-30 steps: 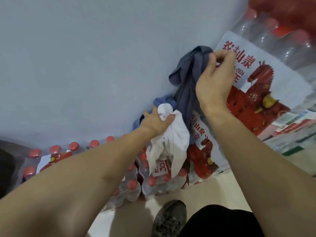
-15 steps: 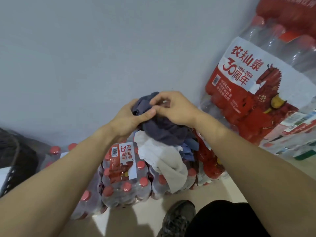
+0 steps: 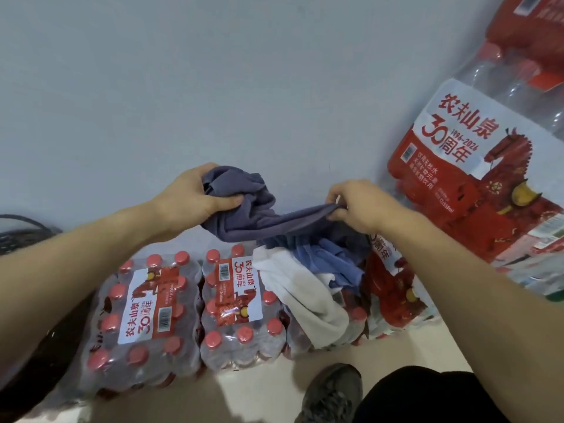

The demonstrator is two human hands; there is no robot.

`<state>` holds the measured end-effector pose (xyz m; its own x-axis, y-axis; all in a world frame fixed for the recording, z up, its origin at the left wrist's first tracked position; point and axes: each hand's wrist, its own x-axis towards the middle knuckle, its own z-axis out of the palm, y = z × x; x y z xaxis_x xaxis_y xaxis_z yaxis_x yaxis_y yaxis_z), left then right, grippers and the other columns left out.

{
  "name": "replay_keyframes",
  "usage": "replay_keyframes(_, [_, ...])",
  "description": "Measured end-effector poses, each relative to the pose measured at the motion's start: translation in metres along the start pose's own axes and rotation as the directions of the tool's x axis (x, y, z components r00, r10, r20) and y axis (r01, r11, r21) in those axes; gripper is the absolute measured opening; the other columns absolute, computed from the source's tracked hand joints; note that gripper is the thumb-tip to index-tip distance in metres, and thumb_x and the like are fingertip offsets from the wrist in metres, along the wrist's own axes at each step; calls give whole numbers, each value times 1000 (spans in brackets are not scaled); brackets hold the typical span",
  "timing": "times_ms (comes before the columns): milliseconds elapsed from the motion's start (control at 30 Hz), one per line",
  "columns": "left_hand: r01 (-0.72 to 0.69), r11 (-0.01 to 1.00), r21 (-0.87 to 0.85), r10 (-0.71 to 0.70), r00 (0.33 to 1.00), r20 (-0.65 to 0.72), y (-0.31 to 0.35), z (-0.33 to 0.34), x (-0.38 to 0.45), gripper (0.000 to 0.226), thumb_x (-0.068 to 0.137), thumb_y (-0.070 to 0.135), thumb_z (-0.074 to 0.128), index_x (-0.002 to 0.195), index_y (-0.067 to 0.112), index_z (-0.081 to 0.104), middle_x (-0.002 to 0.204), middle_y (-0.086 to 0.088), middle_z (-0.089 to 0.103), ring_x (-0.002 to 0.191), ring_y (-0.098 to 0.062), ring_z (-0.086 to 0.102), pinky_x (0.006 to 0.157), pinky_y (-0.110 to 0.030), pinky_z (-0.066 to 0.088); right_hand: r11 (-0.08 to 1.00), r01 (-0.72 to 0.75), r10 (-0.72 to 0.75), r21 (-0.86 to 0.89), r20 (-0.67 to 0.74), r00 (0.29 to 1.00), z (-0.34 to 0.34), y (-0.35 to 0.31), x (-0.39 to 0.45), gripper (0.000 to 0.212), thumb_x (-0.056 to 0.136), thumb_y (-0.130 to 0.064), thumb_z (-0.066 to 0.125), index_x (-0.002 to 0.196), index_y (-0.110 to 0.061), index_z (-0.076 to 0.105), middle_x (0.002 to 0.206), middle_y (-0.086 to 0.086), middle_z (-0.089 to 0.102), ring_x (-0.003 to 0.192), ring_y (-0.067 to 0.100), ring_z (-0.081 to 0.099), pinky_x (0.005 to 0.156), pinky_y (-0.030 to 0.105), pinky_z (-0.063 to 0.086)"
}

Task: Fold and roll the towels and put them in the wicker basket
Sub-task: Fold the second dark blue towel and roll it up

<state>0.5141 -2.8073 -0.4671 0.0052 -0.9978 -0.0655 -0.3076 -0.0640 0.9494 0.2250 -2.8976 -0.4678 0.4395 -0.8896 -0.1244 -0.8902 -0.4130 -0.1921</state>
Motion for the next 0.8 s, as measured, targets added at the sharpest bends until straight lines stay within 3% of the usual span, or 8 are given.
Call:
replay_keyframes(200, [-93,955,281,83,995,48,10,-67,-28,63,67,45,80,125,44,54,116,21,64,103,2,63,84,-24,53,930,264,-220,257,-185,958,-54,-70,-15,18,83,-40,74,86,-24,67,78,-6,69,71,7,62,64,21,48])
replay_keyframes(333, [-67,989,133,72,997,-33,-18,-97,-51,63,67,49,82,124,48,56,123,19,63,111,-4,63,91,-35,54,811,276,-202,516,-195,960,-39,-118,-9,15,92,-30,65,92,-15,64,85,-1,70,78,11,66,73,29,52])
replay_keyframes(500, [149,982,-112,-134,982,130,-47,-94,-76,86,52,55,90,129,53,52,129,12,62,116,-9,63,93,-36,55,504,-11,-166,864,109,980,11,-170,-7,13,97,-11,59,108,-5,60,99,17,73,82,16,68,79,31,57])
replay_keyframes(567, [147,989,-17,-142,974,175,-55,-78,-80,81,56,54,89,129,48,53,124,11,65,113,-6,64,94,-32,54,385,-163,-222,909,262,939,29,-187,-5,22,95,-3,59,117,-7,60,111,20,70,95,24,69,89,38,56])
replay_keyframes(633, [105,985,140,-113,992,51,-65,-58,-74,60,67,45,85,121,29,62,109,7,72,102,-8,68,91,-28,55,328,-283,-346,902,393,852,42,-193,2,28,95,-2,57,120,-14,62,112,12,70,102,23,68,92,37,54])
replay_keyframes(700, [130,957,259,-126,992,-32,-73,-46,-65,35,78,34,79,106,18,68,95,2,74,91,-15,69,85,-28,54,402,-247,-338,881,394,855,53,-186,10,24,95,-3,57,112,-17,66,106,8,70,97,18,68,88,34,55])
replay_keyframes(733, [153,942,299,-154,988,-22,-78,-44,-60,26,81,32,77,100,16,68,90,0,73,87,-17,68,80,-27,53,568,-125,-273,813,330,904,59,-175,16,21,95,-7,59,111,-16,67,108,7,69,99,17,67,90,35,55])
replay_keyframes(800, [195,916,350,-216,976,20,-89,-41,-52,22,83,32,75,92,14,68,85,-3,72,81,-19,67,73,-25,51,943,118,-192,312,216,957,74,-141,27,33,92,-26,65,124,-22,62,130,7,59,122,25,54,104,41,44])
